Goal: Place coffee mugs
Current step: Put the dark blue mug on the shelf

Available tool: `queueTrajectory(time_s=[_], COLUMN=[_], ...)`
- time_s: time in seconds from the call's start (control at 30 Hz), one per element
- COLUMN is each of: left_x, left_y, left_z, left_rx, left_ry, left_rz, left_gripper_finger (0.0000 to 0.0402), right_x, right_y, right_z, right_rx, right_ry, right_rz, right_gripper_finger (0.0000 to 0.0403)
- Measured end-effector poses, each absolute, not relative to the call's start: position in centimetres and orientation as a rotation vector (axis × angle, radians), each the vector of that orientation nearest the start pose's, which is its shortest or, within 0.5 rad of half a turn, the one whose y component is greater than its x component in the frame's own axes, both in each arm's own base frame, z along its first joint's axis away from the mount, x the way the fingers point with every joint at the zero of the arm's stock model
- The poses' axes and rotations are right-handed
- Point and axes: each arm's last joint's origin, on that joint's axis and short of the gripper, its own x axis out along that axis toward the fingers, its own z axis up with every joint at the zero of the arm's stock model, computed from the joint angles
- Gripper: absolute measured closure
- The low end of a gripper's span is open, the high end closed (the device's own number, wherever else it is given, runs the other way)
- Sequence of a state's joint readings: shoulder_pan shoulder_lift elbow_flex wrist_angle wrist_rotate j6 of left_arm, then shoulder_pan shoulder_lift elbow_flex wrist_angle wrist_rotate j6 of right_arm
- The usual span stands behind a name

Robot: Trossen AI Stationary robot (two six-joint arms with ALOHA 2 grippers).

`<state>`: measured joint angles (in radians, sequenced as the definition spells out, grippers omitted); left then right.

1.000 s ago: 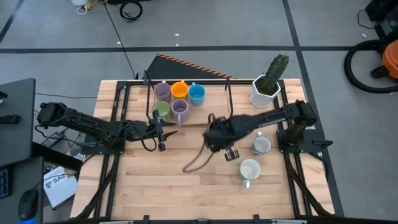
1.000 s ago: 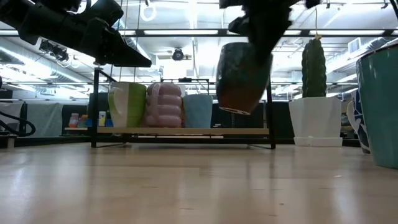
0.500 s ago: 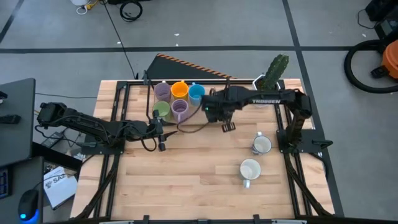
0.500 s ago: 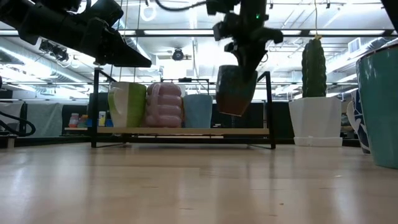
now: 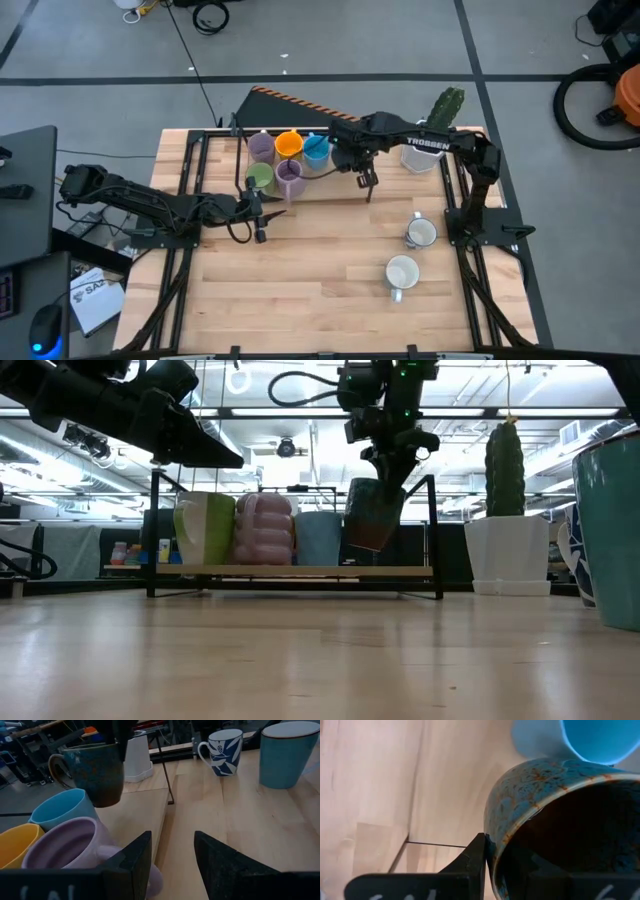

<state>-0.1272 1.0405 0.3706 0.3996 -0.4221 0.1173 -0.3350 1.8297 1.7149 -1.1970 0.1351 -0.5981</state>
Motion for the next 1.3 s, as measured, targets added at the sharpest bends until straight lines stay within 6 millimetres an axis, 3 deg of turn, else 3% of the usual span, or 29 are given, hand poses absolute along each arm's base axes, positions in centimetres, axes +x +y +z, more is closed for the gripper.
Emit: queueTrajectory(time_s=[0.2, 0.37, 0.53, 0.83, 1.3], left_x=[20.6, 20.7, 20.7, 20.7, 20.7], left_y=[-1.4, -1.4, -1.5, -1.5, -1.5], left_z=[20.1, 20.2, 20.2, 20.2, 20.2], left_rx=[0.19, 0.188, 0.189, 0.194, 0.193], left_ry=[0.278, 0.272, 0.27, 0.269, 0.27], left_rz=[0.278, 0.278, 0.277, 0.277, 0.277], left_gripper_finger=[0.0246, 0.0246, 0.0246, 0.0246, 0.0246], right_x=[33.6, 34.2, 34.9, 35.0, 35.3], right_y=[-13.9, -14.7, -15.2, -15.4, -15.9], right_z=[29.7, 28.3, 26.9, 26.6, 27.3], right_rx=[-0.322, -0.343, -0.385, -0.408, -0.396], right_ry=[1.365, 1.396, 1.45, 1.457, 1.434], right_rz=[0.006, 0.036, 0.03, 0.038, -0.026], right_gripper_finger=[0.0351, 0.0351, 0.0351, 0.0349, 0.0285])
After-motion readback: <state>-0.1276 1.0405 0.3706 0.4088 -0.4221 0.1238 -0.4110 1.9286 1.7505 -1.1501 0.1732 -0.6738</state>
